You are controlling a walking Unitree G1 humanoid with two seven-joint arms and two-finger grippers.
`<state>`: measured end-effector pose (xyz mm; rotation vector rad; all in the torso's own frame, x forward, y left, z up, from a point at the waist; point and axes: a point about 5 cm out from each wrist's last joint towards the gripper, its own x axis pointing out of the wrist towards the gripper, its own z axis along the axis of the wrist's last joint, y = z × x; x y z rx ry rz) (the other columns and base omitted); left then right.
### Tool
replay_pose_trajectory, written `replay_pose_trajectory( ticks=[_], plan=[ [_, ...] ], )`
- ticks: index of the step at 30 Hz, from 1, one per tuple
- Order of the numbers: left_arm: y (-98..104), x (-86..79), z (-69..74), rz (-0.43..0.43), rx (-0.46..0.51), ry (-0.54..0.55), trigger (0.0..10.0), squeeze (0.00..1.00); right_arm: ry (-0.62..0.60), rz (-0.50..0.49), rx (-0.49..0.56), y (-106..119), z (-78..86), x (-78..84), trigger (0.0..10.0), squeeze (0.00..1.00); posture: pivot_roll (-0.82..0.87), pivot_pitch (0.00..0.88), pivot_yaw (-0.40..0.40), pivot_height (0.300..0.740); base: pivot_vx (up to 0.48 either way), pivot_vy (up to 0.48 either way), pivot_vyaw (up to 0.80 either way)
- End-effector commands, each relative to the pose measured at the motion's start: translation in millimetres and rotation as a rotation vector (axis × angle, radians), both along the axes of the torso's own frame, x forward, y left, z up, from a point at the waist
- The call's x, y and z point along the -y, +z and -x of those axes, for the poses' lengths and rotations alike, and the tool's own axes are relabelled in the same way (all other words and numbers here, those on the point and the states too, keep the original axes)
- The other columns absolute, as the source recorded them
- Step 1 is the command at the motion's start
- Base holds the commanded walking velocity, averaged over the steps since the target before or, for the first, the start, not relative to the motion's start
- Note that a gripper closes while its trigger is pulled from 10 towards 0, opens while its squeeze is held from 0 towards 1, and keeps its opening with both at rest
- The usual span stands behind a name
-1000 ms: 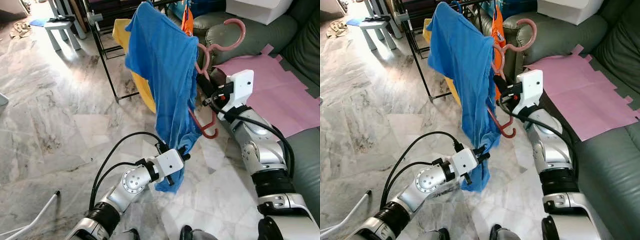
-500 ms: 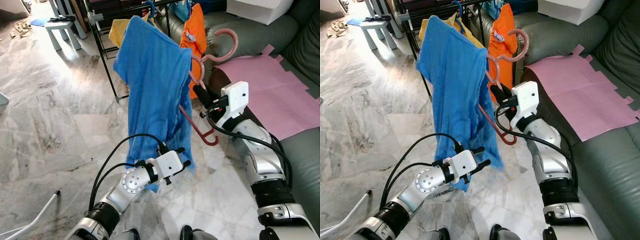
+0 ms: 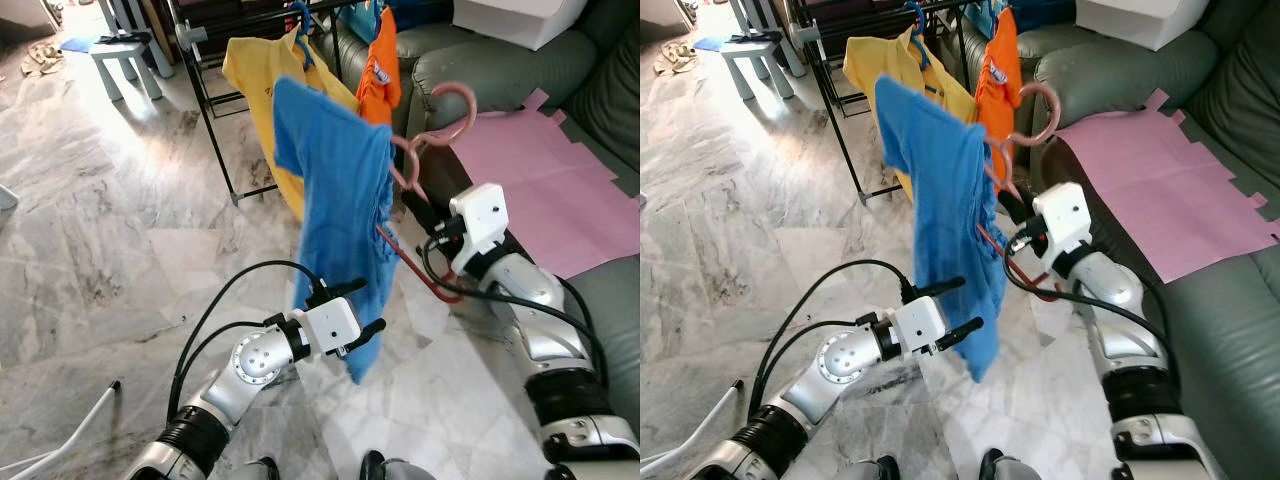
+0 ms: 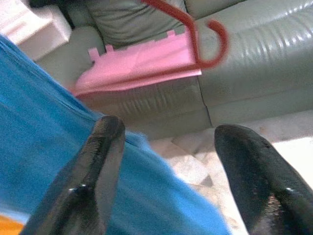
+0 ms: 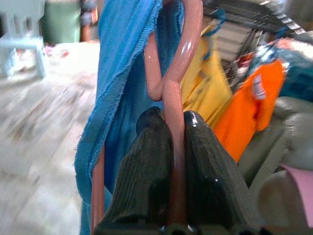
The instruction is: Hang hanger
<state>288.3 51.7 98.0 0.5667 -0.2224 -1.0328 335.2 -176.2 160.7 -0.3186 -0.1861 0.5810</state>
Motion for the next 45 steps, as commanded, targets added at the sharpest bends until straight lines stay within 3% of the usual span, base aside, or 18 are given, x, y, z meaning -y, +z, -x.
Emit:
replay_pose_trajectory(
  ticks=[1, 8, 12, 23, 30, 34, 44, 45],
  plan=[
    [10, 1.1, 2.5, -0.014, 0.019, -0.042, 10.0, 1.0, 0.051, 0.032, 0.019, 0, 5.5, -0.1, 10.0, 0.0, -0.1, 0.164, 0.024, 0.74, 0.0, 0.0, 0.0],
    [42, -5.7, -8.9, -0.019, 0.139, -0.043, 10.0, 1.0, 0.111, 0.063, -0.035, -12, 17.5, 12.6, 10.0, 0.0, -0.09, 0.162, 0.034, 0.74, 0.0, 0.0, 0.0],
    [54, -9.2, -16.6, -0.043, 0.161, -0.038, 10.0, 1.0, 0.213, 0.173, -0.082, -22, 30.7, 18.0, 10.0, 0.0, -0.08, 0.158, 0.039, 0.74, 0.0, 0.0, 0.0],
    [72, -23.8, -34.2, -0.127, 0.22, -0.037, 10.0, 1.0, 0.27, 0.271, -0.122, -24, 40.5, 37.8, 10.0, 0.0, -0.09, 0.153, 0.052, 0.74, 0.0, 0.0, 0.0],
    [70, -33.8, -41.1, -0.233, 0.193, -0.073, 10.0, 1.0, 0.312, 0.345, -0.095, -23, 43.9, 37.0, 10.0, 0.0, -0.09, 0.154, 0.059, 0.74, 0.0, 0.0, 0.0],
    [61, -43.7, -46.4, -0.331, 0.101, -0.096, 10.0, 1.0, 0.351, 0.413, -0.046, -14, 45.2, 37.6, 10.0, 0.0, -0.09, 0.156, 0.06, 0.74, 0.0, 0.0, 0.0],
    [42, -53.8, -53.3, -0.361, -0.026, -0.083, 10.0, 1.0, 0.405, 0.536, 0.027, -1, 41.9, 36.3, 10.0, 0.0, -0.1, 0.157, 0.059, 0.74, 0.0, 0.0, 0.0],
    [39, -57.1, -55.8, -0.387, -0.06, -0.082, 9.1, 0.76, 0.403, 0.582, 0.041, 0, 39.7, 38.8, 10.0, 0.0, -0.1, 0.154, 0.057, 0.74, 0.0, 0.0, 0.0]
  ],
)
